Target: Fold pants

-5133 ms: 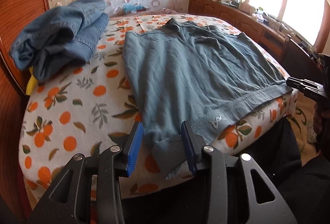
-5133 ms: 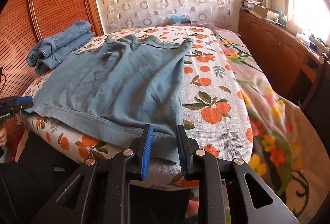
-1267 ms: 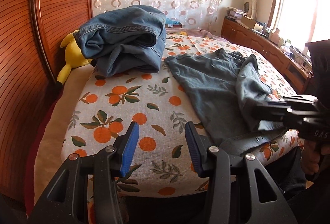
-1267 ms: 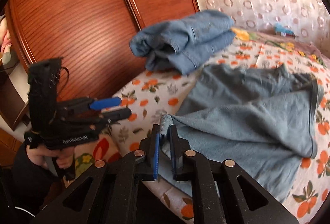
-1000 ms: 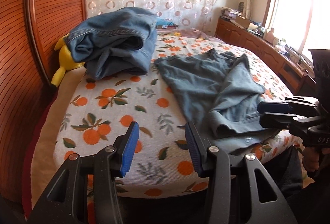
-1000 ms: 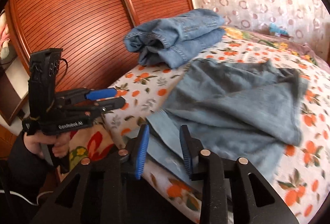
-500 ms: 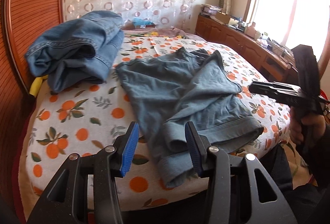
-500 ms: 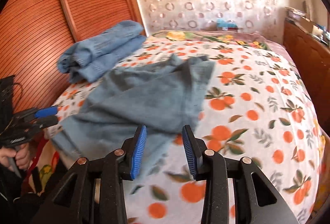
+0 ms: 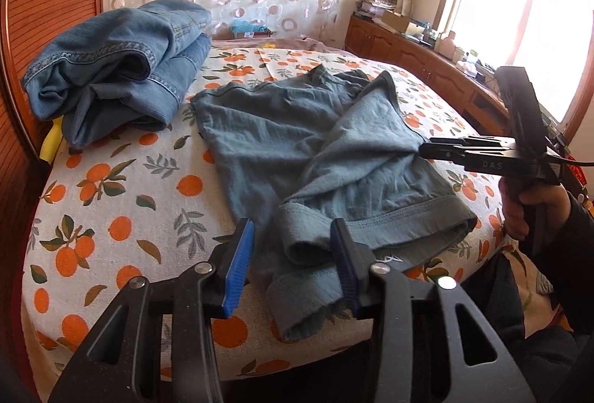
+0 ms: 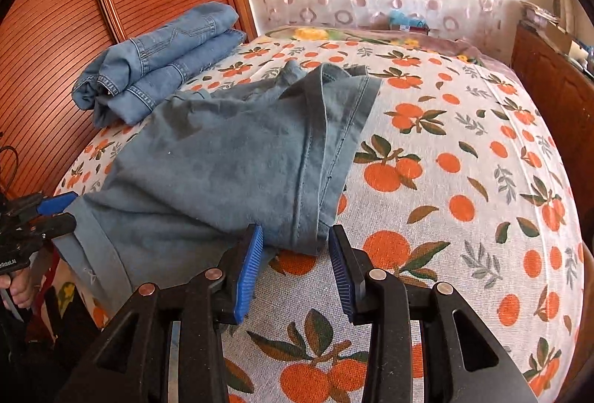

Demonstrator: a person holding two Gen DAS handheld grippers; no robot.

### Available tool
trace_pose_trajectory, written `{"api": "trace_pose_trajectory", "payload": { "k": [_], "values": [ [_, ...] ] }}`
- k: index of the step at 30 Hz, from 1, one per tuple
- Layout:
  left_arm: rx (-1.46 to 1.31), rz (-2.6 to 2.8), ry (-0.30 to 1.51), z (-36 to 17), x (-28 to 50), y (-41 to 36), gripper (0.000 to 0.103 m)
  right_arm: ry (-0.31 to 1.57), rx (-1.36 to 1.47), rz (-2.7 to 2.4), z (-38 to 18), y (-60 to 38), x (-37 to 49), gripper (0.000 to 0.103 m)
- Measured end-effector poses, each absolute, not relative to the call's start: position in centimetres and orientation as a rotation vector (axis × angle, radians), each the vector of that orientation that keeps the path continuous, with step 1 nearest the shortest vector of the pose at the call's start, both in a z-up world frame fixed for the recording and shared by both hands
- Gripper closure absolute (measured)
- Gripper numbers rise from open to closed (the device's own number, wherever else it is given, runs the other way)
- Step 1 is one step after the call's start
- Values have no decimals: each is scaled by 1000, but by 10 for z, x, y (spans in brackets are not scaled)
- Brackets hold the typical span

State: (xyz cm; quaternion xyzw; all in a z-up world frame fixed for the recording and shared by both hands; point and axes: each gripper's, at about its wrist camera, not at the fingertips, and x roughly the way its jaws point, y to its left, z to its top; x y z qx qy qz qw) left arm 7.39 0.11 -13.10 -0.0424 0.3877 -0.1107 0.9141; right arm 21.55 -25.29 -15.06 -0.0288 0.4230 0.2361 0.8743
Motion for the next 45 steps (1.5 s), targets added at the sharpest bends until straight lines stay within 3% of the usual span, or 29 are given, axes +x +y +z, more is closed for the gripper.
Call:
{"api": "trace_pose_trajectory", "payload": {
  "k": [6,8,11,15,28,45],
  "values": [
    [-89,-238,801,-133,73,-1,74,881,-62,504,-155,-249,220,65],
    [-92,-233,794,-133,76,-1,75,877,-74,497,-156,-249,219,85],
    [-106,-227,805,-137,82,1,81,881,-76,514,-157,-250,220,97],
    [-110,-228,795,-136,80,1,90,847,-75,513,-145,-254,218,98],
    [-184,-243,758,-127,49,12,96,629,-154,635,-56,-191,260,98],
    [-242,-245,771,-137,26,25,97,749,-203,846,-91,-63,327,98]
  ]
}}
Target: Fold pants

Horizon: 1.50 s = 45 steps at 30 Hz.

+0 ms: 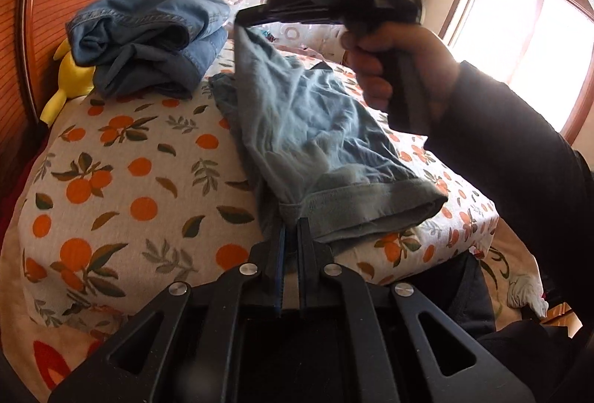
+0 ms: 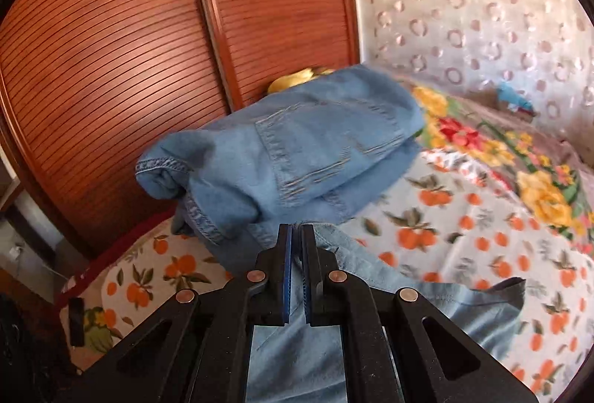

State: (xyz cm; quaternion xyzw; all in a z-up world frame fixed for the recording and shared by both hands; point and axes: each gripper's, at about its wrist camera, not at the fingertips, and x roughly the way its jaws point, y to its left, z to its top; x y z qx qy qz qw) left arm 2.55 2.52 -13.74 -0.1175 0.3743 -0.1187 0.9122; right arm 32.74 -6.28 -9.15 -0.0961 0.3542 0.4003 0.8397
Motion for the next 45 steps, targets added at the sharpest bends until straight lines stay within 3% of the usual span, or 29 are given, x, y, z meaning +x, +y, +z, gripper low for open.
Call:
{"api": "trace_pose_trajectory", "payload": {
  "k": [3,6,8,10,12,18,30,45],
  "values": [
    [-239,-244,777,-141,22,24,96,803,-228,821,-103,-59,337,94],
    [-243,-244,782,-141,22,25,95,799,-250,781,-101,-71,335,77],
    [-242,-232,786,-141,23,27,90,783,-260,764,-97,-82,329,63],
    [-234,-222,789,-139,25,28,77,772,-268,733,-91,-99,319,59],
    [-225,-212,787,-137,24,31,71,766,-254,717,-88,-114,303,59],
    [-197,-181,746,-123,24,38,67,763,-245,658,-102,-167,248,58],
    [-138,-170,758,-120,51,26,66,805,-87,591,-111,-242,148,59],
    [-97,-162,831,-139,53,20,66,903,-69,579,-136,-252,131,59]
  ]
}}
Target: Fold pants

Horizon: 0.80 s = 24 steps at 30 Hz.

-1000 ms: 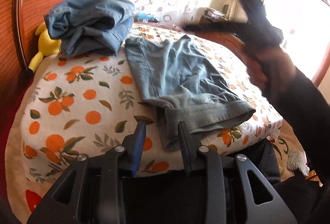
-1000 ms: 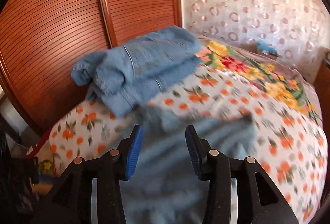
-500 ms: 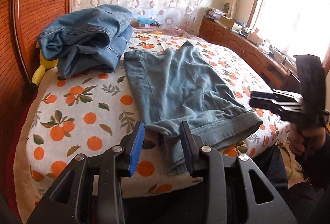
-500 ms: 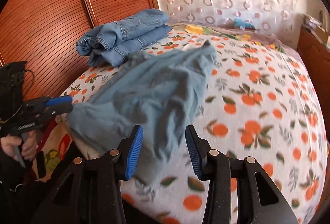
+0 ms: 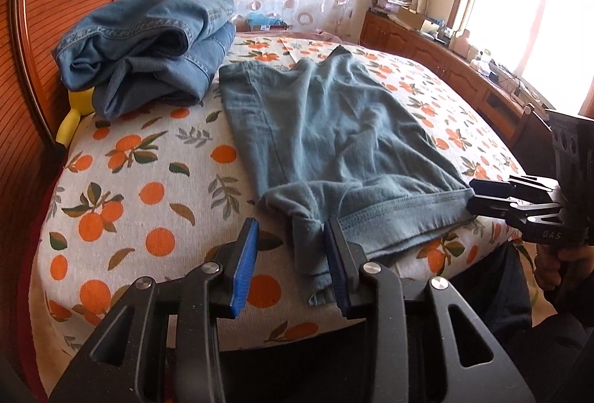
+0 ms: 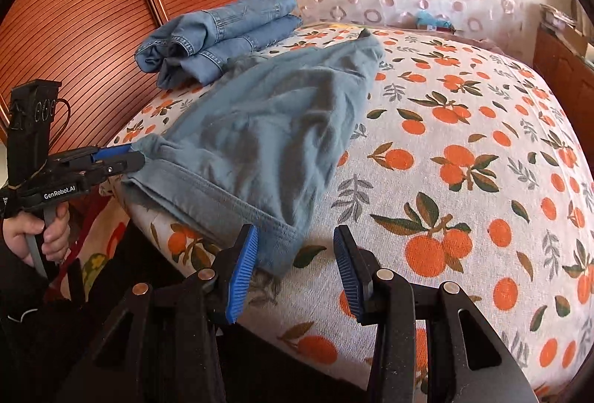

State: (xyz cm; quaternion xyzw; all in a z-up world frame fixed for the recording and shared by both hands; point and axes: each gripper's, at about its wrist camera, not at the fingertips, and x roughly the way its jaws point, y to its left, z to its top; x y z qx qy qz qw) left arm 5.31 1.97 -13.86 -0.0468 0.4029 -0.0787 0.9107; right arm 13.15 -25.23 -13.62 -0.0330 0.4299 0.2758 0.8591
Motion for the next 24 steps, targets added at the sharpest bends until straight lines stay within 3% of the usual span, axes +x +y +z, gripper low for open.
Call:
{"api": "trace_pose_trajectory", "payload": {
  "k": [18,20,24],
  "values": [
    [-146,-179,824,-141,37,19,65,894,-21,576,-138,-254,125,59],
    [-145,-211,819,-140,35,16,70,894,-23,577,-138,-254,124,59],
    [-133,-232,817,-138,34,9,93,893,-24,577,-138,-254,124,59]
  ]
}}
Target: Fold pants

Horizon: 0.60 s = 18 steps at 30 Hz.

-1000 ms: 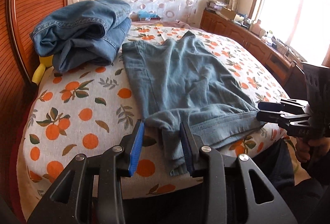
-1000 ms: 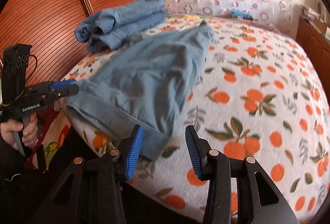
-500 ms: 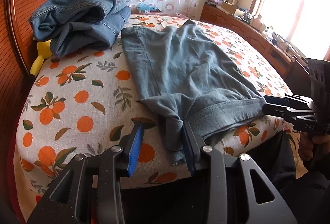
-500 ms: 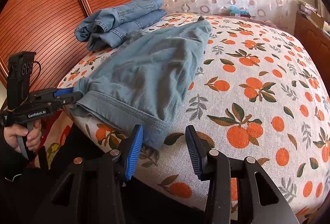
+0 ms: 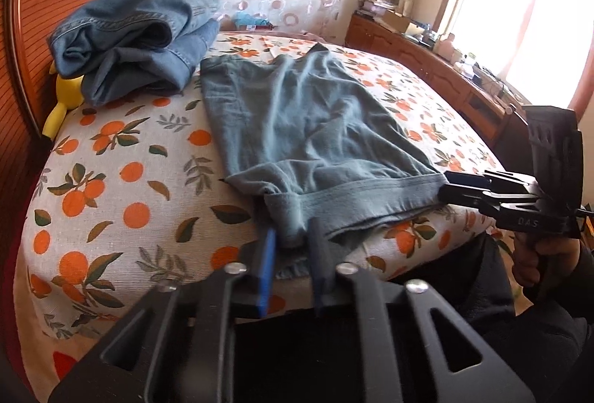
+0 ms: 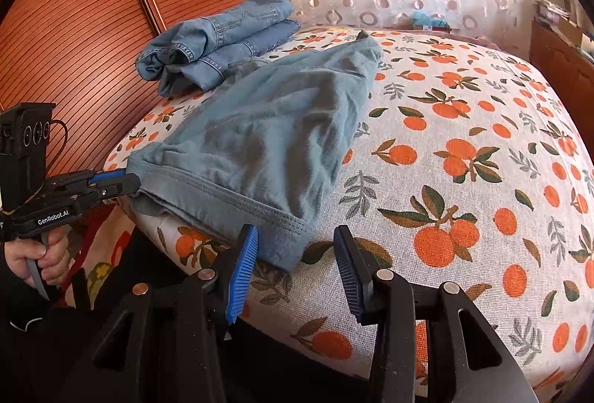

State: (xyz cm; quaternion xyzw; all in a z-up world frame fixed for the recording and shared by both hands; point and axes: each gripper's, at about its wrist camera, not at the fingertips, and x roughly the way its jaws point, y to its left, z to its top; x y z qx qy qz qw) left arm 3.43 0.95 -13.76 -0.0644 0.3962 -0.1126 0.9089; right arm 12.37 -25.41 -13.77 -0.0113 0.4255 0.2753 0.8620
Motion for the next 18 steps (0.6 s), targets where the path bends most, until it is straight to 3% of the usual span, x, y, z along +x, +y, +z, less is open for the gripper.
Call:
{"api": "trace_pose_trajectory", "payload": {
  "k": [7,14,18],
  "values": [
    [-140,-282,789,-117,25,4,97,884,-26,582,-139,-255,122,59],
    [-140,-208,911,-142,29,11,97,880,-8,583,-139,-258,121,59],
    [-133,-209,894,-138,29,9,78,882,-10,584,-139,-258,122,59]
  ]
}}
